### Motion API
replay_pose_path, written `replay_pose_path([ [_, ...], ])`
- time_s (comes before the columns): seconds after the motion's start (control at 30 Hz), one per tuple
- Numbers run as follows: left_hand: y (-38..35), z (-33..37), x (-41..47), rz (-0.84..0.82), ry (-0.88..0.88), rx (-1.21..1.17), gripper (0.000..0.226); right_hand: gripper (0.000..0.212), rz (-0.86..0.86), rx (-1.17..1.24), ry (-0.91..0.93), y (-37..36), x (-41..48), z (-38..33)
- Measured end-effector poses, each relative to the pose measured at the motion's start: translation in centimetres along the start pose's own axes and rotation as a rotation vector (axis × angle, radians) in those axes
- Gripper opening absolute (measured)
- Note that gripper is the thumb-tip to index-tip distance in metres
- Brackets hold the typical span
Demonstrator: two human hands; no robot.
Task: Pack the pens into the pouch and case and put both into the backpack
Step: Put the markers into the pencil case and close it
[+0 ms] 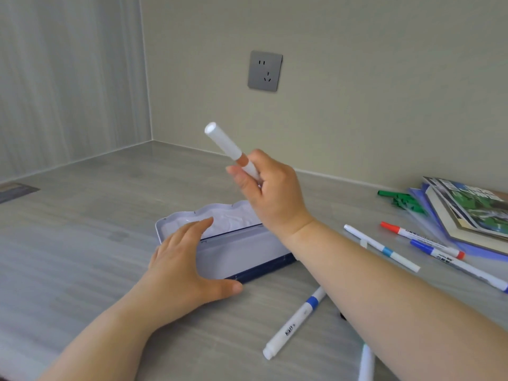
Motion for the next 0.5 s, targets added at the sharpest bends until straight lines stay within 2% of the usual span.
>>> replay_pose_path([
  [0.13, -0.2, -0.5, 0.2, -0.019, 0.026, -0.044, 0.118, 0.027, -0.13, -0.124, 0.108, -0.3, -0.7, -0.2],
  [0.2, -0.2, -0.6, 0.3, -0.024, 0.028, -0.062, 0.121, 0.027, -0.054, -0.12, 0.129, 0.1, 0.1, -0.1],
  [0.27, -0.3, -0.7, 0.4, -0.025, 0.027, -0.079, 0.122, 0.027, 0.07, -0.029, 0.071, 0.6, 1.6, -0.3],
  [0.33, -0.4, -0.8, 0.5, -0.028, 0.021, -0.1, 0.123, 0.024, 0.064, -0.005, 0.04, 0.4, 1.9, -0.3],
  [0.4, -0.4, -0.7, 0.4, -0.033, 0.019, -0.135, 0.125, 0.028, -0.074, -0.074, 0.022, -0.3, 0.2, 0.2],
  [0.5, -0.5, -0.6, 0.4, -0.021, 0.028, -0.179, 0.128, 0.032, -0.422, -0.208, -0.1, -1.1, -2.6, 1.8],
])
Point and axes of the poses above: each hand's wrist, its own x-axis towards the middle knuckle, its own y-axis out of the back of the hand, z = x × y, the point moved 1 cm from there along x, towards the middle knuckle, and after that the axes turned 6 degrees about x, right-handed, at the moved point
